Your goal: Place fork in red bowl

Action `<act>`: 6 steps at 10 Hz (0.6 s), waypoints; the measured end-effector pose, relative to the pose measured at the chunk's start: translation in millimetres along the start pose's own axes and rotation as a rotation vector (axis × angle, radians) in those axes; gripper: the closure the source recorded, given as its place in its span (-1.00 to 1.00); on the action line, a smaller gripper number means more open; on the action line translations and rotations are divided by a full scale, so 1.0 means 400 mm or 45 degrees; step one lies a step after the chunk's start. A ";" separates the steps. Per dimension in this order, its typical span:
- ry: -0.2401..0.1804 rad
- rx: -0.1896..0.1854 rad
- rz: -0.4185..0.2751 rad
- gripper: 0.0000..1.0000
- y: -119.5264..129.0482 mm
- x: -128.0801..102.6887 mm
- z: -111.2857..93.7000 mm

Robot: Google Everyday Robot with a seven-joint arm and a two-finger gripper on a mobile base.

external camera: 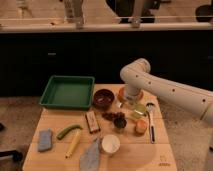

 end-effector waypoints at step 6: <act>0.041 -0.017 0.021 1.00 -0.094 -0.049 0.036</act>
